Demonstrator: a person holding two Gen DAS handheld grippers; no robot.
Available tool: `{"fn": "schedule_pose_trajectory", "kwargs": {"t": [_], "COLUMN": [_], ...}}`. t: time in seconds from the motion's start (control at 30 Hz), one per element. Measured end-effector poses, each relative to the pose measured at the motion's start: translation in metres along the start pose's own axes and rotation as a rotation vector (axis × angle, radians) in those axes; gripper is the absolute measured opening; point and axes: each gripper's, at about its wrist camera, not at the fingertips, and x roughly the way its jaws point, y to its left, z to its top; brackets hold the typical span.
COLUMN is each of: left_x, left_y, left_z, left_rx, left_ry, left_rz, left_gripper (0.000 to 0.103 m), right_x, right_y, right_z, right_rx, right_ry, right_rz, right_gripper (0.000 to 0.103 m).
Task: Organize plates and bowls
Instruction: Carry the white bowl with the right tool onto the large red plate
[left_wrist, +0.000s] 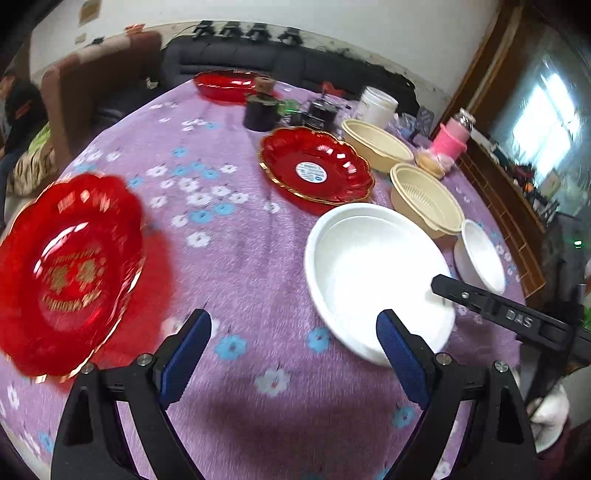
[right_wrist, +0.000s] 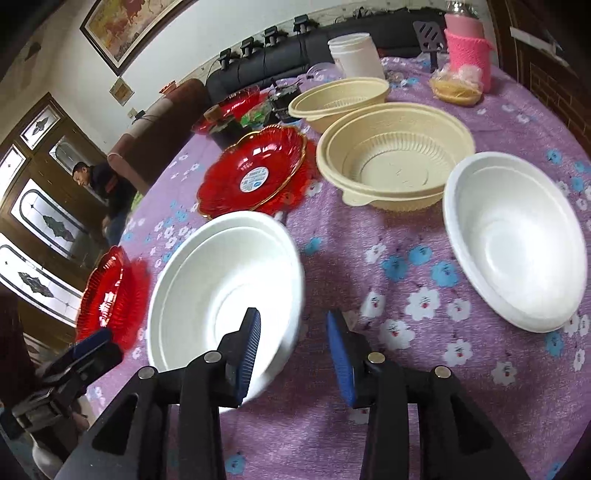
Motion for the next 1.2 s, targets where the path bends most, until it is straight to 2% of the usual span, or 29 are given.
{"fn": "schedule_pose_trajectory", "kwargs": {"t": [0.13,0.2,0.3,0.33,0.4,0.43,0.47,0.5,0.67,0.73,0.83,0.97,1.13,1.2], "left_x": [0.019,0.030,0.048,0.054,0.062,0.065,0.068,0.069,0.070,0.065,0.053,0.033,0.007,-0.008], "left_y": [-0.014,-0.013,-0.008,-0.005,-0.002,-0.003,-0.004,-0.005,-0.010,-0.012,-0.016,-0.017,0.000,0.010], "left_z": [0.008,0.014,0.021,0.023,0.025,0.024,0.024,0.022,0.015,0.015,0.015,0.015,0.015,0.015], "left_rx": [0.051,0.035,-0.013,-0.035,-0.057,-0.057,-0.052,-0.049,-0.042,-0.035,-0.010,0.013,-0.018,-0.024], "left_ry": [0.016,0.022,0.063,0.076,0.105,0.118,0.132,0.139,0.143,0.131,0.099,0.043,-0.003,-0.031], "left_rz": [0.013,0.028,0.011,-0.010,-0.042,-0.052,-0.061,-0.064,-0.075,-0.078,-0.073,-0.069,-0.097,-0.083], "left_gripper": [0.090,0.090,0.090,0.084,0.061,0.040,0.027,0.025,0.021,0.021,0.021,0.021,0.020,0.020], "right_x": [-0.001,0.000,0.003,0.004,0.006,0.007,0.008,0.010,0.016,0.015,0.010,-0.005,-0.018,-0.019], "right_y": [-0.007,-0.011,-0.013,-0.013,-0.012,-0.012,-0.012,-0.011,-0.009,-0.005,0.006,0.025,0.045,0.058], "right_z": [-0.002,-0.003,-0.004,-0.005,-0.005,-0.005,-0.005,-0.005,-0.005,-0.006,-0.007,-0.009,-0.005,-0.003], "right_rx": [0.004,0.009,0.007,0.006,0.004,0.006,0.009,0.012,0.020,0.009,-0.027,-0.088,-0.120,-0.140], "right_ry": [-0.009,-0.008,-0.008,-0.010,-0.011,-0.011,-0.012,-0.011,-0.003,-0.009,-0.021,-0.067,-0.096,-0.102], "right_rz": [0.004,0.003,-0.001,-0.001,-0.002,0.001,0.004,0.010,0.031,0.032,0.026,-0.008,0.004,0.013], "right_gripper": [0.040,0.040,0.040,0.040,0.040,0.040,0.040,0.040,0.040,0.029,0.025,0.025,0.025,0.025]}}
